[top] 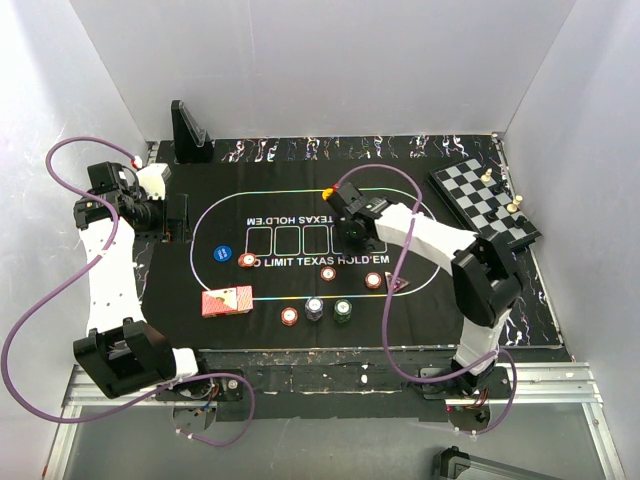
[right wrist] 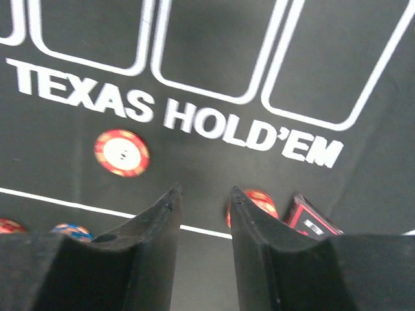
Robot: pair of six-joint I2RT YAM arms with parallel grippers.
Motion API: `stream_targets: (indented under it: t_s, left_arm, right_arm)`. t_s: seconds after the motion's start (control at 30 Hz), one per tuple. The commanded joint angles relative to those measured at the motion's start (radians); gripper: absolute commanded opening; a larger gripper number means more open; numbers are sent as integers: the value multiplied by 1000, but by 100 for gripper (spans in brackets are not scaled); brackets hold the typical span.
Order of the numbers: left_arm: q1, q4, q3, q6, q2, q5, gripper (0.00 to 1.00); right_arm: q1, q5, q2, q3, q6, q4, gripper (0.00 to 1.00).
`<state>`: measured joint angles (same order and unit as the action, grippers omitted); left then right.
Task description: Distribute texas hold em gaming equipment
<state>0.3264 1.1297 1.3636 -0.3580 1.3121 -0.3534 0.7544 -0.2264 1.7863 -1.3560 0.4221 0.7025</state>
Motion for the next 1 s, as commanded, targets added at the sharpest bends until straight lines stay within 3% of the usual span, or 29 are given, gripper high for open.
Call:
stream_targets:
  t_s: [0.0,0.17,0.5,0.97]
  left_arm:
    - [5,7,9,5,-39,-19,100]
    - [7,12,17,4,-37,-6,100]
    - [5,19,42,-4,-22,8,100]
    - [7,35,81,-7,-10,21,100]
  right_arm:
    - [65,44,90,-143,-66,-41,45]
    - [114,73,194,-238,-97,-63,45]
    - [166,79,301,-272,-161,-97,46]
    - [157,-27,233,-69,-151,-130,42]
